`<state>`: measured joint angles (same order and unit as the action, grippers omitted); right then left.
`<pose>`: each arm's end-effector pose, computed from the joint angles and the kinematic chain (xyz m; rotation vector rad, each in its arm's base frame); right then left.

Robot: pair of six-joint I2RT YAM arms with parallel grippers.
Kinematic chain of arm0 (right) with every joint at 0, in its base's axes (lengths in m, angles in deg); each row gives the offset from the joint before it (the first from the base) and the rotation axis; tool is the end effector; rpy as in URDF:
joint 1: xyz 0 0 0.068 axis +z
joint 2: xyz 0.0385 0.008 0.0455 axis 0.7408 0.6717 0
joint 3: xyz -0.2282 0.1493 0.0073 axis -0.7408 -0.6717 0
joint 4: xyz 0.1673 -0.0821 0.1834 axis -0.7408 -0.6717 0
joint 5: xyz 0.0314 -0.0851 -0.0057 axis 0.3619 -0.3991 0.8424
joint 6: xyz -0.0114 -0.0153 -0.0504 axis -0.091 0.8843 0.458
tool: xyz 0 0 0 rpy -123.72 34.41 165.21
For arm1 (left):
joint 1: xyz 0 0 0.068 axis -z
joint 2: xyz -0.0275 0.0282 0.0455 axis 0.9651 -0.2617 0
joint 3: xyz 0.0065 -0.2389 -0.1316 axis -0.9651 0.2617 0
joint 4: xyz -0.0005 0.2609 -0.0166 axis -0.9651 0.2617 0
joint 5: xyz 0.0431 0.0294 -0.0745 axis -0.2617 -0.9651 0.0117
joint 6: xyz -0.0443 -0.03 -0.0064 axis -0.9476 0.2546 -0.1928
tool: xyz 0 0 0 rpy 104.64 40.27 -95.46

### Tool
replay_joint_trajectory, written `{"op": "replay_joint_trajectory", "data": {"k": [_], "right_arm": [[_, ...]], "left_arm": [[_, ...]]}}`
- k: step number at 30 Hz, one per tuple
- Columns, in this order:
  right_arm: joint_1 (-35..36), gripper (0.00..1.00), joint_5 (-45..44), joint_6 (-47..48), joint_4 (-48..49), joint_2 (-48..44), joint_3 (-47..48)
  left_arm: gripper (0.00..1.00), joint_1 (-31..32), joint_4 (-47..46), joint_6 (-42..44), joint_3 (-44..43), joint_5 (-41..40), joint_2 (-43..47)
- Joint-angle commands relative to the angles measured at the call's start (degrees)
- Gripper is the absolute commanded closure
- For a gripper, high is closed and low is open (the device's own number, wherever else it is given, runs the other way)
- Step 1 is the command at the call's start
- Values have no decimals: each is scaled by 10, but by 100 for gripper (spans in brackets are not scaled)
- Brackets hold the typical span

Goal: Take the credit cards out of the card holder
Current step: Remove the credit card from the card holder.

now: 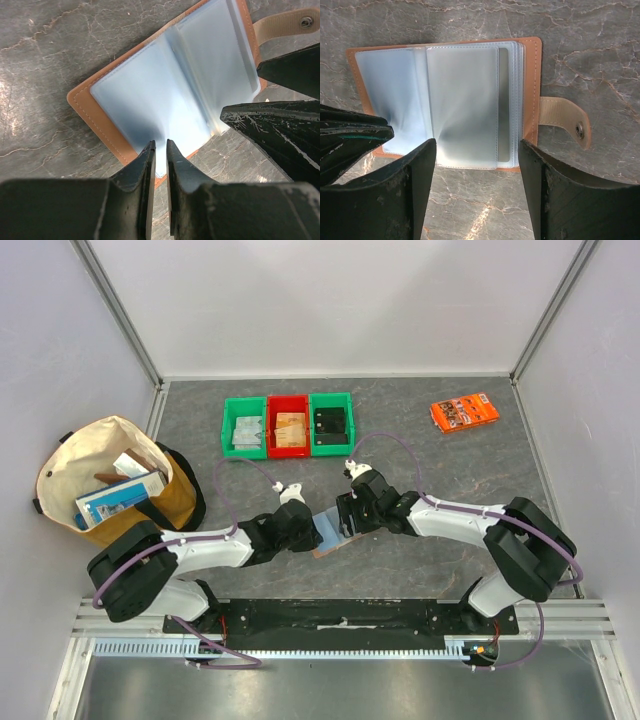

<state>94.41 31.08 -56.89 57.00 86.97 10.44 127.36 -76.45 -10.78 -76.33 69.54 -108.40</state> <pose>0.2059 0.2172 0.1653 -0.4740 2.5091 0.4998 0.1550 -0.1928 0.1457 -0.0840 2.4734 -0.6655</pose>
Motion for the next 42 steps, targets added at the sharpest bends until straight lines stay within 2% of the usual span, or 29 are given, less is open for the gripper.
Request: {"op": "replay_joint_trajectory", "data": {"k": [1,13,20,32,42], "right_arm": [[1,26,5,1,4,-20,16],[1,23,32,6,-4,-28,30],[2,16,26,17,-21,-35,43],[10,21,91,19,3,-32,50],[25,25,159,15,41,-33,53]], "left_arm": [[80,3,5,9,-14,0,-10],[80,2,5,11,-16,2,-10],[80,2,4,12,-17,5,-13],[81,2,3,11,-12,2,-7],[81,3,-6,-25,25,-30,44]]}}
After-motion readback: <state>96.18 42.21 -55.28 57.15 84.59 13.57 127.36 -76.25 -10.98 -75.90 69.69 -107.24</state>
